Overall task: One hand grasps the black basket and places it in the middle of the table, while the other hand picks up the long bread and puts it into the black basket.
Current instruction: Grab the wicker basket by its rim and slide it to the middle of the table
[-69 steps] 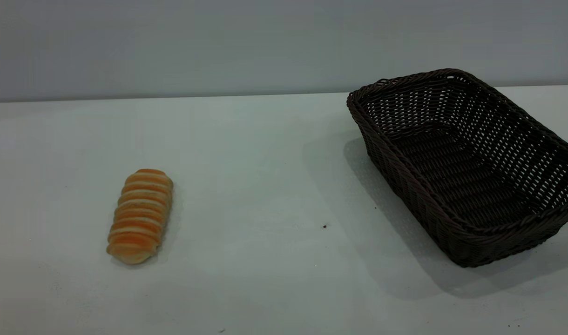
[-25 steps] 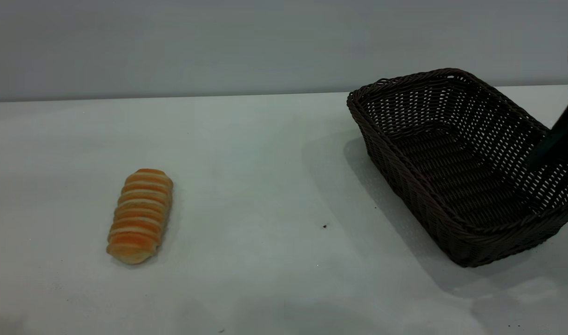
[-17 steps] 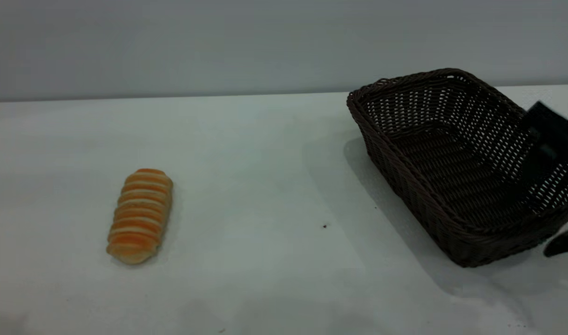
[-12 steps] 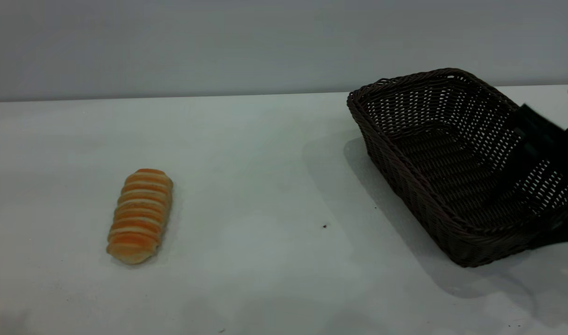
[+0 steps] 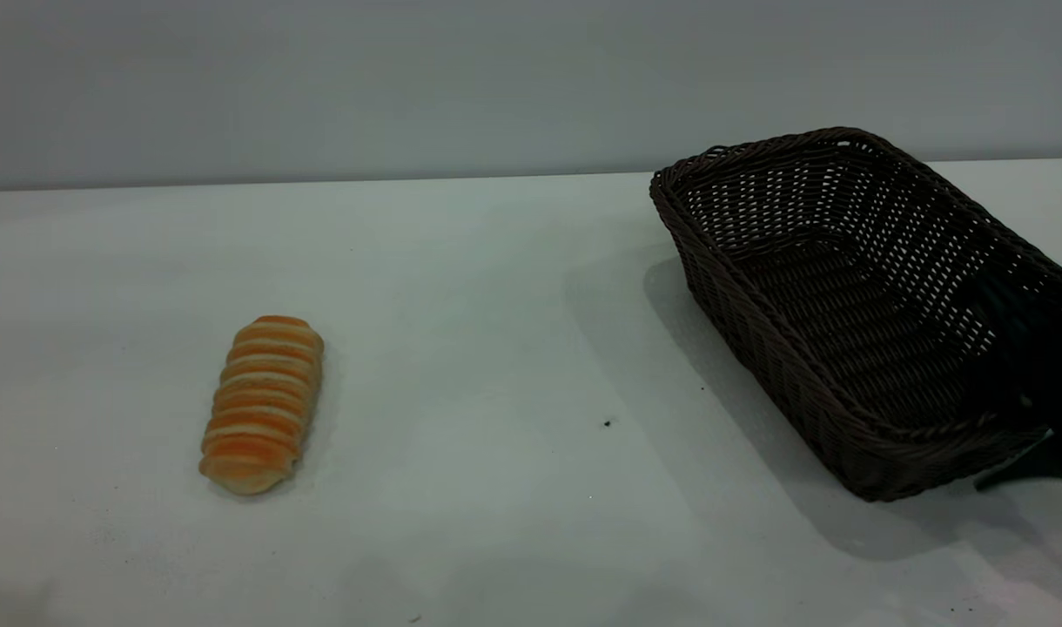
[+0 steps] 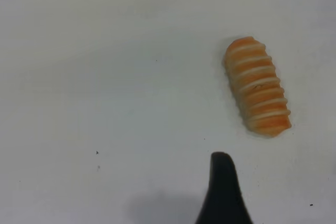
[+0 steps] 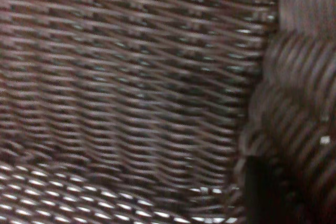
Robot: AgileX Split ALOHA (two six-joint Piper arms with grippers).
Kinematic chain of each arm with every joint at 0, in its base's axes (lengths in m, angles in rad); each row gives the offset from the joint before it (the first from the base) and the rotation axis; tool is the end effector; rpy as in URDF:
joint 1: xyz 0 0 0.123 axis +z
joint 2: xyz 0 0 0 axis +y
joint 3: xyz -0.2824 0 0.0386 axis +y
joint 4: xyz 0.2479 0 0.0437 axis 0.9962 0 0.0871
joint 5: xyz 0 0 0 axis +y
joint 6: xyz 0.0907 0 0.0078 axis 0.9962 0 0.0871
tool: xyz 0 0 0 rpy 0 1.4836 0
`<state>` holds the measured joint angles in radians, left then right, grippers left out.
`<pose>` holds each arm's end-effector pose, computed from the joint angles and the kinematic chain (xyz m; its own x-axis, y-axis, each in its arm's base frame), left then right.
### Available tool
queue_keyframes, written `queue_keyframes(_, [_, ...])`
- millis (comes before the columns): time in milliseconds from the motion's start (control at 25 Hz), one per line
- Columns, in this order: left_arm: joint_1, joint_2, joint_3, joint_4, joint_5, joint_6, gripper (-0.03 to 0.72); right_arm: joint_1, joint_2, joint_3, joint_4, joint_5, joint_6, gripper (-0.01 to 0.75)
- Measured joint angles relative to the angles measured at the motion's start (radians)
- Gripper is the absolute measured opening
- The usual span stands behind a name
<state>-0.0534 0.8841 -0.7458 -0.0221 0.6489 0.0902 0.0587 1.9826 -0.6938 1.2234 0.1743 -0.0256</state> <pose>0.1716 -0.0104 0.3162 -0.6369 0.1067 -0.7635 0.1101 0.9928 0.0469 0.2853 0.0318 0.0548 -0.4507 0.8921 0.0320 0.8442 0.4143 0.3402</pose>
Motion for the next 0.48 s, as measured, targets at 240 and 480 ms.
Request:
queue_keyframes(240, [0.000, 0.000, 0.000, 0.000, -0.001, 0.000, 0.581, -0.005, 0.000, -0.011, 0.017, 0.015, 0.001, 0.094])
queue_keyframes(480, [0.000, 0.000, 0.000, -0.001, -0.001, 0.000, 0.581, -0.061, 0.000, -0.168, -0.265, 0.235, -0.053, 0.094])
